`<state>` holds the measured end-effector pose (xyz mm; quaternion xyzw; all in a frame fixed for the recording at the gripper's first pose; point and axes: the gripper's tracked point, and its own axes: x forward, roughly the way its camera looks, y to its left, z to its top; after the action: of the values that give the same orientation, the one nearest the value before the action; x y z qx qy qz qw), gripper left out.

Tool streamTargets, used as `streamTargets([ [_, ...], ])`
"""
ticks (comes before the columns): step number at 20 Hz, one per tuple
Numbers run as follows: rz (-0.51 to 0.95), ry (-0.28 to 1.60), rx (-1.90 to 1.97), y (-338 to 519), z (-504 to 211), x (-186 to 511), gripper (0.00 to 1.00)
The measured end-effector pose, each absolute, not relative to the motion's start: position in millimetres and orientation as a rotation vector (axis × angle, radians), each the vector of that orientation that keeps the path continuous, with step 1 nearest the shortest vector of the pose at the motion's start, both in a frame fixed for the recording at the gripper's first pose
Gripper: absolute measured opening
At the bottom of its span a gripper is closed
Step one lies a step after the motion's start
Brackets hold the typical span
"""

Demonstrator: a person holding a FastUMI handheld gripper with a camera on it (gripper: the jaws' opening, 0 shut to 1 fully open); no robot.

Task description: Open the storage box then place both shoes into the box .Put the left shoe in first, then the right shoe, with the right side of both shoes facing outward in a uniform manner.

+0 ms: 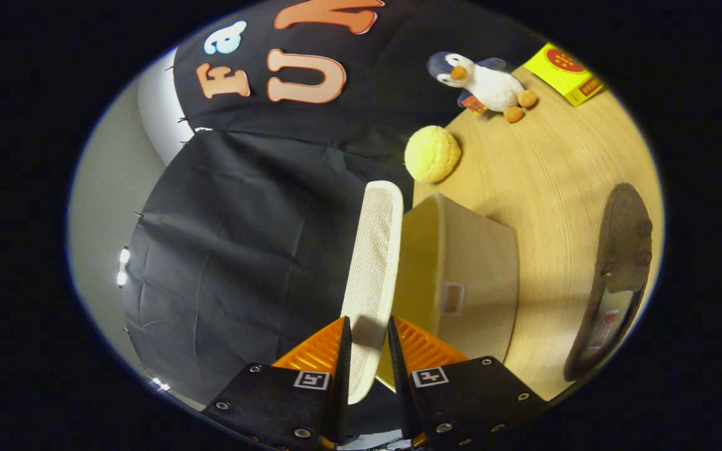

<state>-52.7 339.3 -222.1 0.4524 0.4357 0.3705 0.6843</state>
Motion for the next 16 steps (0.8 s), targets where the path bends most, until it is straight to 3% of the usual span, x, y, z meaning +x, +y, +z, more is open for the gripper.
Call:
streamTargets([
  [3, 0.881, 0.901, 0.989, 364, -182, -54, 0.21],
  [5, 0.92, 0.878, 0.965, 382, -160, -53, 0.18],
  [16, 1.046, 0.866, 0.788, 502, -110, -50, 0.17],
])
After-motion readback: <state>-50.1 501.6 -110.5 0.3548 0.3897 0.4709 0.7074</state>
